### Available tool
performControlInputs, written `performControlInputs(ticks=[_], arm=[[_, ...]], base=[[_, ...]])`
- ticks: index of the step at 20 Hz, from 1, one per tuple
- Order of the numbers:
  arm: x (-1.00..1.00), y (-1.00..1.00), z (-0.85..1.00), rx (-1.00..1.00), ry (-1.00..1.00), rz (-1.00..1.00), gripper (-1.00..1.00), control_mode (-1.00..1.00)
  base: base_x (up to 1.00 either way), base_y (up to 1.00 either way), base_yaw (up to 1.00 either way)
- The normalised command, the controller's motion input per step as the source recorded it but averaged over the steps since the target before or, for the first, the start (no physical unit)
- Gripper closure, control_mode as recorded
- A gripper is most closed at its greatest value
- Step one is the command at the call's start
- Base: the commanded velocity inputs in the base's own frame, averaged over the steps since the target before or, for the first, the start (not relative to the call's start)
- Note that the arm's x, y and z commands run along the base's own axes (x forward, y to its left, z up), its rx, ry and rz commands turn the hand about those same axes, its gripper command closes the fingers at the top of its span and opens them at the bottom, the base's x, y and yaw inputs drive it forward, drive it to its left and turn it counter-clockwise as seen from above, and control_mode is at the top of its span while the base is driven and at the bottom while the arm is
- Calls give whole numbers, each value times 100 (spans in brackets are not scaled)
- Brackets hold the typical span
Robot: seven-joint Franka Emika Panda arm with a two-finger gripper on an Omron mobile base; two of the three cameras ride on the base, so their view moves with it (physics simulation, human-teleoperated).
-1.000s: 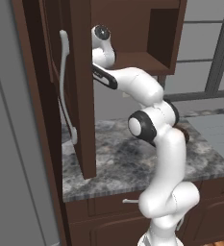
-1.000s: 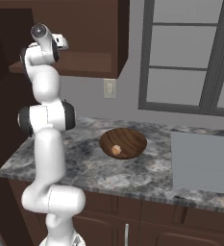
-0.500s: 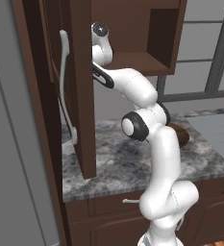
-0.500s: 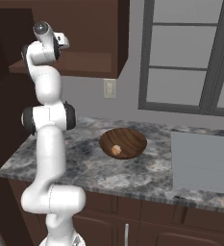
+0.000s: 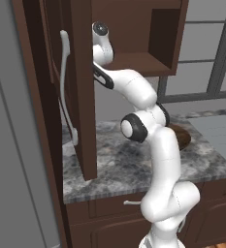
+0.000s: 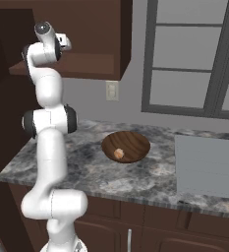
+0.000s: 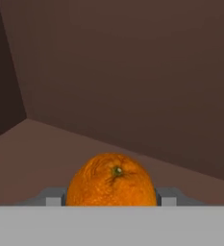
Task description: Pick the tangerines from the cabinet and place them in one bowl. Pick the potato from the sink and place it in the other bowl.
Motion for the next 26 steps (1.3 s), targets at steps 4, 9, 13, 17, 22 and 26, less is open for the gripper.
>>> performControlInputs(ticks=[4, 9, 13, 17, 22, 26], arm=[[-18, -34, -3, 0, -10, 0, 100, -100], [-50, -48, -8, 0, -12, -2, 100, -100], [-63, -39, -38, 0, -14, -3, 100, -100], [-53, -21, -65, 0, -17, 0, 100, -100], [-59, -35, -20, 1, -17, -3, 100, -100], [-75, -49, 16, 4, -6, -3, 100, -100]], base=[[0, 0, 0], [0, 0, 0], [0, 0, 0], [0, 0, 0], [0, 0, 0], [0, 0, 0]])
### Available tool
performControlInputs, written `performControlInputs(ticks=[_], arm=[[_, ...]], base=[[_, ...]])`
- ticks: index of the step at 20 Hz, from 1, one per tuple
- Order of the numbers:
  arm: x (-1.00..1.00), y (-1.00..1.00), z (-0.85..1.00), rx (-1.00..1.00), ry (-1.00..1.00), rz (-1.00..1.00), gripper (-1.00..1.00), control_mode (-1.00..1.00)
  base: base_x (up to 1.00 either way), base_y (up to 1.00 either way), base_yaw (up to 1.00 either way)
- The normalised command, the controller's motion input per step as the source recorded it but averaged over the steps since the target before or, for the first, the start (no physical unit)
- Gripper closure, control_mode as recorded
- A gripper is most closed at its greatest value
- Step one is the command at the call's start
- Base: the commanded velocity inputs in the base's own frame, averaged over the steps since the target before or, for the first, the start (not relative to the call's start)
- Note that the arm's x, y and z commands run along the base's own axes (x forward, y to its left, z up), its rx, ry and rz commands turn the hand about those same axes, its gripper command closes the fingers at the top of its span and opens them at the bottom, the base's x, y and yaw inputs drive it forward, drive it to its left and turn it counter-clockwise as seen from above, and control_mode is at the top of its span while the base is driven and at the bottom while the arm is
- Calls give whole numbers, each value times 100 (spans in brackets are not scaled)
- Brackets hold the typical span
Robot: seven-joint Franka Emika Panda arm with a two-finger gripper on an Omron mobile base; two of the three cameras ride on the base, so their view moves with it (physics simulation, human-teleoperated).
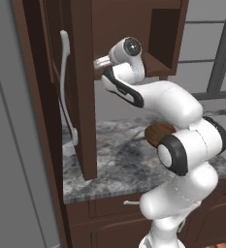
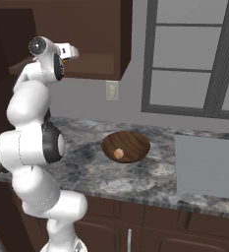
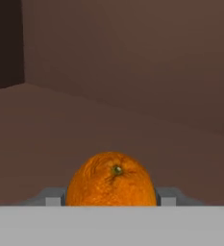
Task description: Pick the tangerines from the cabinet and place them in one bowl. Pick the potato from the sink and place it in the other bowl.
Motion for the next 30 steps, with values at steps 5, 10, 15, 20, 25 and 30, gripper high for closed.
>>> performControlInputs(ticks=[5, 10, 15, 20, 25, 30], arm=[[-98, -45, 29, 3, 0, -10, 100, -100], [-100, -51, 33, 5, 0, -15, 100, -100], [-100, -56, 20, 6, 2, -16, 100, -100], [-100, -51, 12, 5, 12, -13, 100, -100], [-100, -35, 0, 2, 18, -13, 100, -100], [-98, -8, -3, 1, 21, -6, 100, -100]], base=[[0, 0, 0], [0, 0, 0], [0, 0, 0], [0, 0, 0], [0, 0, 0], [0, 0, 0]])
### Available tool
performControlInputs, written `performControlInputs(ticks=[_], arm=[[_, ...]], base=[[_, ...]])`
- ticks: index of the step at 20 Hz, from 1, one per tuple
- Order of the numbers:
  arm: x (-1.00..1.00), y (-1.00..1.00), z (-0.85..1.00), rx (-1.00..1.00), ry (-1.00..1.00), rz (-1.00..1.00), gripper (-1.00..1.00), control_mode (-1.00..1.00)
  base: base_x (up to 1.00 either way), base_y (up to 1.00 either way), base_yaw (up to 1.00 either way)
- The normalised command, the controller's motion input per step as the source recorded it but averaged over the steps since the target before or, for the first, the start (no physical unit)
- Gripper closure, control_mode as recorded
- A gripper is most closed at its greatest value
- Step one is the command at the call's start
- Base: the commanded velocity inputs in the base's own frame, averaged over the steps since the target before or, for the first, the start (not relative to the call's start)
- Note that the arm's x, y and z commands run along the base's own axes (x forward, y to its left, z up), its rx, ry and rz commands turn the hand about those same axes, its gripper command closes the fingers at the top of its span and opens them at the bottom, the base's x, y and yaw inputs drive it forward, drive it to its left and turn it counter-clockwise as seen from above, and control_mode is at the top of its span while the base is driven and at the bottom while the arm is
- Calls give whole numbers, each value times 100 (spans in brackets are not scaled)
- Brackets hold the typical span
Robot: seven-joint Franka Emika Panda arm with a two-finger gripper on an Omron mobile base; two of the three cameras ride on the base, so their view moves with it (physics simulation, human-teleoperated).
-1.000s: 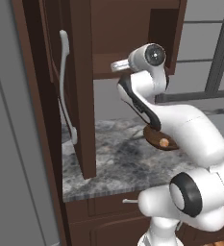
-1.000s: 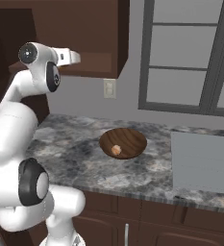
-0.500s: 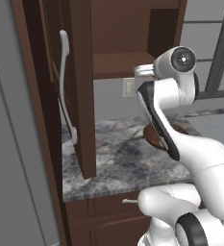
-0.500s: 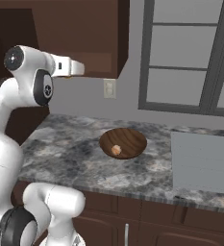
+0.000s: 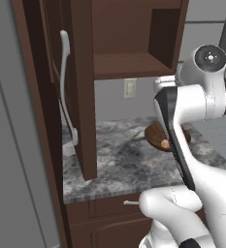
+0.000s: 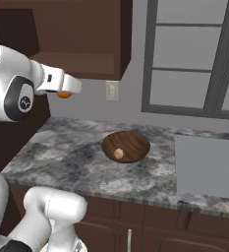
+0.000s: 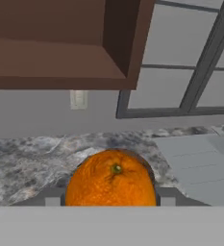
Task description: Pick the tangerines from the cabinet and place them in one bowl. Pick the potato from the sink and place it in the other bowl.
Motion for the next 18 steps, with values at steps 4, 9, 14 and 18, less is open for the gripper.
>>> performControlInputs(ticks=[4, 9, 14, 18], arm=[[-68, 0, -16, 0, 18, 0, 100, -100], [-2, -25, -34, 2, 12, 0, 100, -100], [14, -34, -42, 5, 11, 0, 100, -100], [18, -19, -52, 1, 11, 0, 100, -100]], base=[[0, 0, 0], [0, 0, 0], [0, 0, 0], [0, 0, 0]])
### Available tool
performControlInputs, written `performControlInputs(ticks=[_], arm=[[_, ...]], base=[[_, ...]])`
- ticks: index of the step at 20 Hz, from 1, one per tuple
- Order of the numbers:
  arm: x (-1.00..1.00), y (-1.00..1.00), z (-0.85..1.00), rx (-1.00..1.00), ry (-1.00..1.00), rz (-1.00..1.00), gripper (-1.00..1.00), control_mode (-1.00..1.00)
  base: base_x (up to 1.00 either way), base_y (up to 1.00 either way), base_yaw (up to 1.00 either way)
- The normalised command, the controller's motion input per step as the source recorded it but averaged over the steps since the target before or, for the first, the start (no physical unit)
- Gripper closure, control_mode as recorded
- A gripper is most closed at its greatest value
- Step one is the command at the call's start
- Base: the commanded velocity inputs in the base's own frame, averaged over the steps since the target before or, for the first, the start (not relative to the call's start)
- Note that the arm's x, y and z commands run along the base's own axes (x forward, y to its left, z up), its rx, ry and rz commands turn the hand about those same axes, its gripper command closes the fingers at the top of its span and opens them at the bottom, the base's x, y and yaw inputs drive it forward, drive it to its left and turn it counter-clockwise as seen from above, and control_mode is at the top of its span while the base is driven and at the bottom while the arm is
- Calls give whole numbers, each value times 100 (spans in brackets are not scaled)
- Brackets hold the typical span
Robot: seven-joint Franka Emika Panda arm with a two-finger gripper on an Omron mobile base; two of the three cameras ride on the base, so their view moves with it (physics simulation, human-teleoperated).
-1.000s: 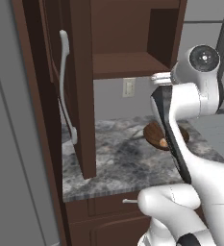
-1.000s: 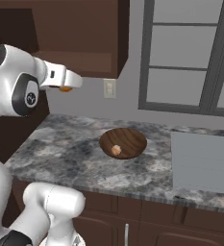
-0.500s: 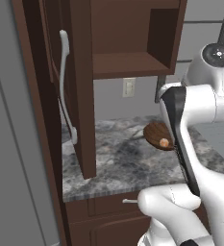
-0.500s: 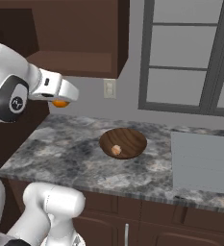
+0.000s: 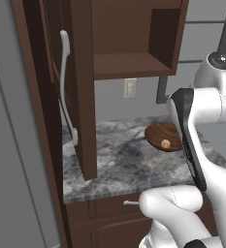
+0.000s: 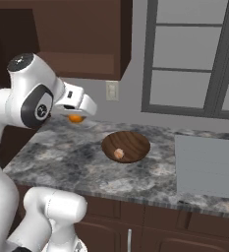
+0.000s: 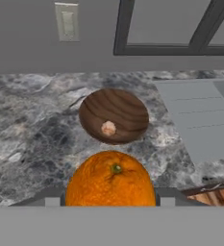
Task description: Pick the tangerines from the cabinet and place them in one bowl. Pick the potato from the sink and place it in the other bowl.
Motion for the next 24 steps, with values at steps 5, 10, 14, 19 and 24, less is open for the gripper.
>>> performControlInputs(ticks=[5, 10, 14, 19, 24], arm=[[18, -11, -63, 0, 9, 0, 100, -100], [26, -19, -64, 1, 6, 0, 100, -100], [35, -34, -43, 4, 6, 0, 100, -100], [42, -24, -53, 1, 4, 0, 100, -100], [54, -14, -55, 0, 3, 0, 100, -100]], base=[[0, 0, 0], [0, 0, 0], [0, 0, 0], [0, 0, 0], [0, 0, 0]])
